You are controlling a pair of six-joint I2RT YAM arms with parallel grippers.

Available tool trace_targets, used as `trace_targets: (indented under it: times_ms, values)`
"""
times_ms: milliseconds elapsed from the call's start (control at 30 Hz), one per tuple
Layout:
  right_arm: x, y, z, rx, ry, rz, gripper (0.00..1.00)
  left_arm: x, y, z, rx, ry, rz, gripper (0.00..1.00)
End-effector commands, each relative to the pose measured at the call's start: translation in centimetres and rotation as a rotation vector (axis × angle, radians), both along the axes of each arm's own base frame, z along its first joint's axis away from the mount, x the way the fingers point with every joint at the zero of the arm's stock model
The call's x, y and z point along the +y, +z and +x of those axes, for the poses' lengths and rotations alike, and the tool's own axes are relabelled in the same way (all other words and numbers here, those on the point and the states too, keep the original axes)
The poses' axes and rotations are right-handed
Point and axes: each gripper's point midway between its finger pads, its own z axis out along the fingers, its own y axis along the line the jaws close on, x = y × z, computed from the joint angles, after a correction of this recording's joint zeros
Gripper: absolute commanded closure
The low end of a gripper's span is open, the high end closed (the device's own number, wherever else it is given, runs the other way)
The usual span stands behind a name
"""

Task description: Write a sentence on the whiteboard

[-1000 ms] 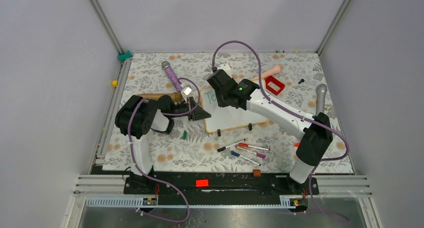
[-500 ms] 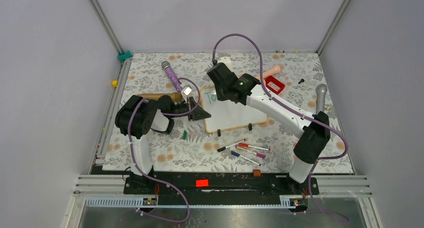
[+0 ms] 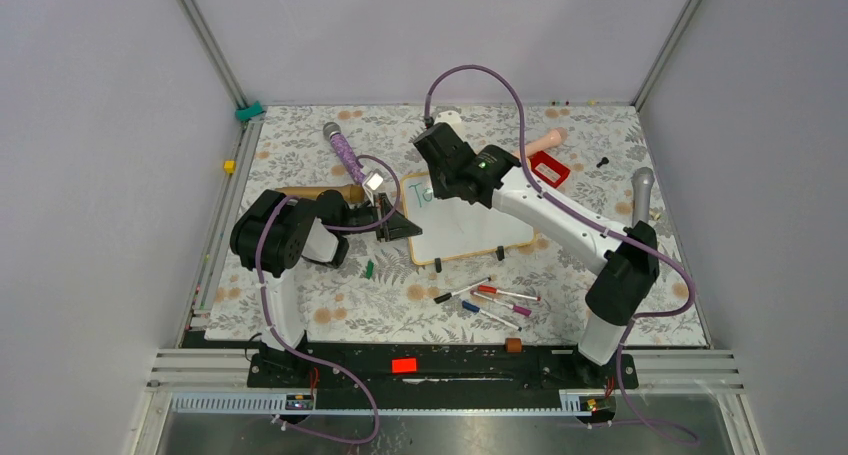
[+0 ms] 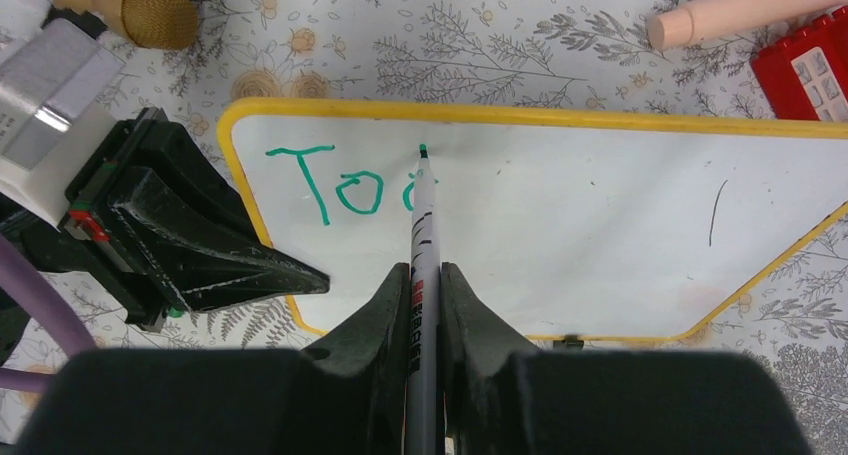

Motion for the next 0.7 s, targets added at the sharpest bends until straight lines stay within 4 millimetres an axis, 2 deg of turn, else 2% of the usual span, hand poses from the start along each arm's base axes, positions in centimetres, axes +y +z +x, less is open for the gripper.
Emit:
trace_targets:
  times_ms: [0, 367, 533, 667]
  values:
    - [-1.0, -0.7, -0.1, 0.014, -0.033, 0.008, 1.0, -0.2, 2.1, -0.9, -0.13, -0.062, -0.027, 1.0]
    - [-1.9, -2.0, -1.5, 0.054, -0.046, 0.013, 1.0, -0.2, 2.1, -1.0, -0.13, -0.062, -0.027, 1.0]
    - [-1.7, -1.4, -1.4, 0.047, -0.041, 0.024, 1.0, -0.3, 2.1, -1.0, -0.131, -0.062, -0.027, 1.0]
    - [-1.5, -0.3, -1.6, 0.035, -0.034, 0.057, 1.0, -0.3, 2.1, -1.0, -0.131, -0.064, -0.027, 1.0]
